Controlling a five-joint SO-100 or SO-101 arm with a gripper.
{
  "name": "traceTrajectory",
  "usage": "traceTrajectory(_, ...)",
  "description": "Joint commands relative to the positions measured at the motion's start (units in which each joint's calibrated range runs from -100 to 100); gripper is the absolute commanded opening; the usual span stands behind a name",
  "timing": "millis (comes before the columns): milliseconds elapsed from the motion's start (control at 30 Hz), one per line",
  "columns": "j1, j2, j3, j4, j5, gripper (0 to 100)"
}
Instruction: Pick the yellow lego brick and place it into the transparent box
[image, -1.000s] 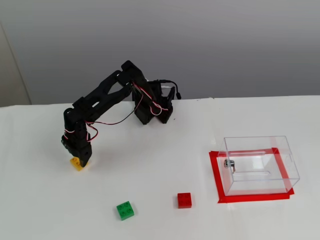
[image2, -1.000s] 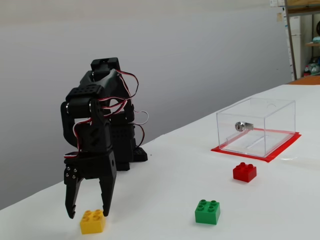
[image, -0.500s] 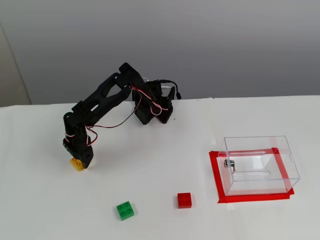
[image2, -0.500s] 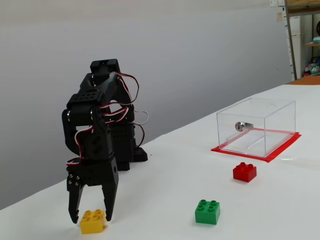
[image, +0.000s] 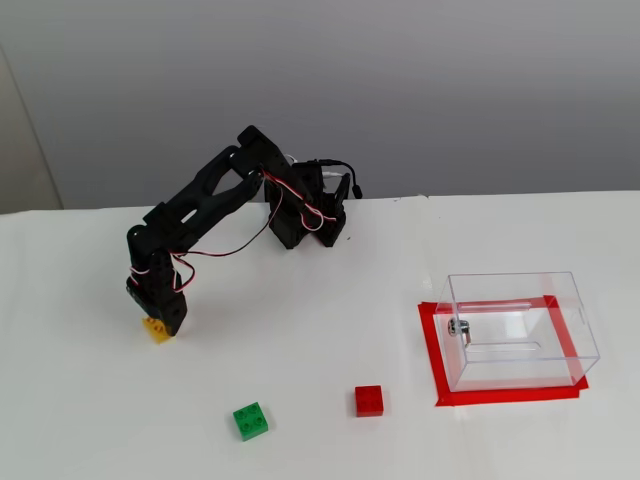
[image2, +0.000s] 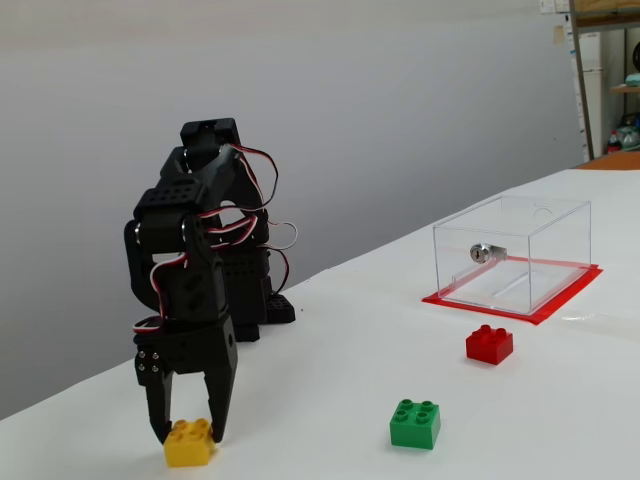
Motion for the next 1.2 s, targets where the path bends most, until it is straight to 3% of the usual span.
traceTrajectory(0,0.45,-0.43,-0.25,-0.44,0.25,14)
traceTrajectory(200,0.45,-0.43,-0.25,-0.44,0.2,7)
traceTrajectory(633,-0.29,-2.13,-1.06,0.34,-0.22,8)
traceTrajectory(1167,-3.83,-21.22,-0.97,0.34,-0.27,8)
